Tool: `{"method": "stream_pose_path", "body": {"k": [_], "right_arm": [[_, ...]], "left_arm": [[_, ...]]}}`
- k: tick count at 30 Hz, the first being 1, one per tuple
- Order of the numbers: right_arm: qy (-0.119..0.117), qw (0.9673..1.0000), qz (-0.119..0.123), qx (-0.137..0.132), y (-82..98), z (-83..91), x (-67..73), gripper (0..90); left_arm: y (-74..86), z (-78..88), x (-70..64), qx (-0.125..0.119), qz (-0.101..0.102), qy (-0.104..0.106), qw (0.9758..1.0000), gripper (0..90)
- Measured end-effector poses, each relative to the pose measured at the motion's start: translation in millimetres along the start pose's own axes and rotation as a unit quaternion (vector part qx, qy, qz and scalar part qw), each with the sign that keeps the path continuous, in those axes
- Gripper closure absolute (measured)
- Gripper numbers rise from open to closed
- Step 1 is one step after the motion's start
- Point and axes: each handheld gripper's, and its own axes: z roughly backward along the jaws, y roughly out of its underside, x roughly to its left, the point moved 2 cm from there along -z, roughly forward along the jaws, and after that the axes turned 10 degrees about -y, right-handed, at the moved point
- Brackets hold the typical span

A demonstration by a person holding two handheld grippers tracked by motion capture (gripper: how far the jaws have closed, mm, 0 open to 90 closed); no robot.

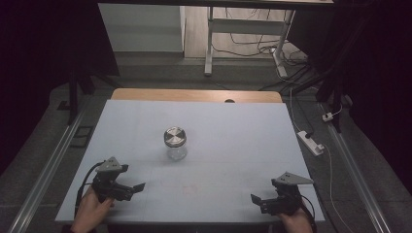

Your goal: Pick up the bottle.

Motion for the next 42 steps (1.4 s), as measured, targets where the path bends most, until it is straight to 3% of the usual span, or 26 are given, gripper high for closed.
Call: {"method": "stream_pose_path", "body": {"k": [7, 17, 19, 30, 37, 42], "right_arm": [[0.000, 1.0000, 0.001, 0.000, 0.0, 0.0, 0.1, 0.0], [0.000, 1.0000, 0.001, 0.001, 0.0, -0.1, 0.1, 0.0], [0.000, 1.0000, 0.001, 0.001, 0.0, -0.1, 0.1, 0.0], [0.000, 1.0000, 0.001, 0.001, 0.0, -0.2, 0.0, 0.0], [-0.001, 1.0000, 0.000, 0.001, 0.0, -0.2, -0.1, 0.0], [-0.001, 1.0000, 0.000, 0.001, 0.1, -0.2, -0.3, 0.0]], "left_arm": [[-13.6, -14.8, -2.5, 0.013, -0.026, -0.004, 0.9996, 0.0], [-33.5, -33.1, -0.9, 0.014, -0.034, -0.009, 0.9993, 0.0], [-37.5, -37.3, -0.1, 0.011, -0.032, -0.010, 0.9994, 0.0], [-57.4, -59.5, 2.0, 0.003, -0.059, -0.011, 0.9982, 0.0], [-67.9, -74.1, 4.3, 0.000, -0.058, 0.004, 0.9983, 0.0], [-74.7, -83.4, 6.1, -0.016, -0.061, 0.002, 0.9980, 0.0]]}}
